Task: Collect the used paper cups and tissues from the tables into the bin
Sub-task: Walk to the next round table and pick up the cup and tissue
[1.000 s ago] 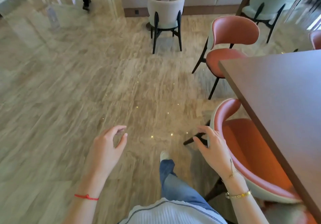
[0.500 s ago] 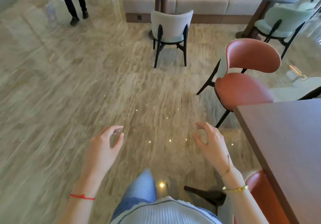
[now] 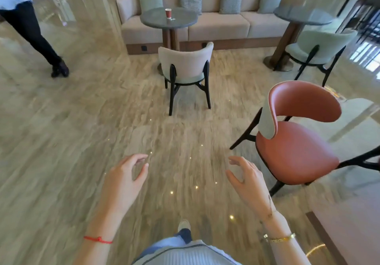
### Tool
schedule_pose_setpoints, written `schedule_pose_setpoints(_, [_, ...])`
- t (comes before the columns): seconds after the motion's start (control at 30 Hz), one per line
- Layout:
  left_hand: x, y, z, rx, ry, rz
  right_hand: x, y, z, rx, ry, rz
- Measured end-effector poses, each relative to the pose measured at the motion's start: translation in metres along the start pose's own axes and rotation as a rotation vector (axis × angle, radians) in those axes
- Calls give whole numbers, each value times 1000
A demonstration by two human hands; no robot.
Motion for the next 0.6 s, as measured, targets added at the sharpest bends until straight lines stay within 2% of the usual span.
schedule_pose_setpoints(0.27, [-41, 14, 197, -55, -67, 18, -9, 5, 177, -75, 35, 7])
schedule_pose_setpoints(0.6, [-140, 13, 439, -68, -142, -31, -22, 52, 423, -124, 47, 24])
Point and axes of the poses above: each hand's wrist, its own z-axis towards the middle knuckle, its own x-axis out of the back of the hand, y = z × x, the point moved 9 cm from there along z, towards the middle knuckle, and after that the axes turned 4 degrees about -z, right-handed, at the moved point
